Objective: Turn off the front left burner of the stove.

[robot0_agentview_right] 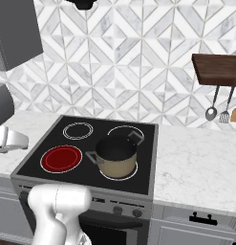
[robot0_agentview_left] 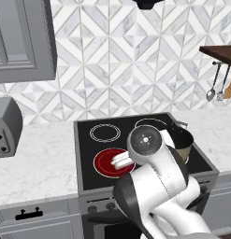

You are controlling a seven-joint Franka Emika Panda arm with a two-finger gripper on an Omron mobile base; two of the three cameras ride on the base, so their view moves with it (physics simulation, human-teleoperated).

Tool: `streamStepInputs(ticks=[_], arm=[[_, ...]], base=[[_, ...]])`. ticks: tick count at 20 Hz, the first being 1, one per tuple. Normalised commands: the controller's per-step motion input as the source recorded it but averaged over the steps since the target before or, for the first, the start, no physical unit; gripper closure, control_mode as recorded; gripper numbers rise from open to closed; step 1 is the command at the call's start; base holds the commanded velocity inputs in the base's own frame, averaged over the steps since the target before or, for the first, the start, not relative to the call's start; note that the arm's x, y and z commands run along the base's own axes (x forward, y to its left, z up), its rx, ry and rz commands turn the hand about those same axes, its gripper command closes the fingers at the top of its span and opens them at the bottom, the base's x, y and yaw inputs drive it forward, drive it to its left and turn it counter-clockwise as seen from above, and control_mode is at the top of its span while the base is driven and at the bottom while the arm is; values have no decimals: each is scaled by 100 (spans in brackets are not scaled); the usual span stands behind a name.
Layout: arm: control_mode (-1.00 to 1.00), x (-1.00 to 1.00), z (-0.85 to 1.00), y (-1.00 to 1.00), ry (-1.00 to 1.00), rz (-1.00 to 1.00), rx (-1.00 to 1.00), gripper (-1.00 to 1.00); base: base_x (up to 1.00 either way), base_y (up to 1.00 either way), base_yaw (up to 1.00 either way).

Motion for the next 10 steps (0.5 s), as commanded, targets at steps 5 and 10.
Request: streamStepInputs(ticks=[5,10], arm=[[-100,-20,-55,19,-21,3,-7,-100],[-100,-31,-52,7,-22,1,-7,-100]], base=[[0,0,0],[0,0,0]])
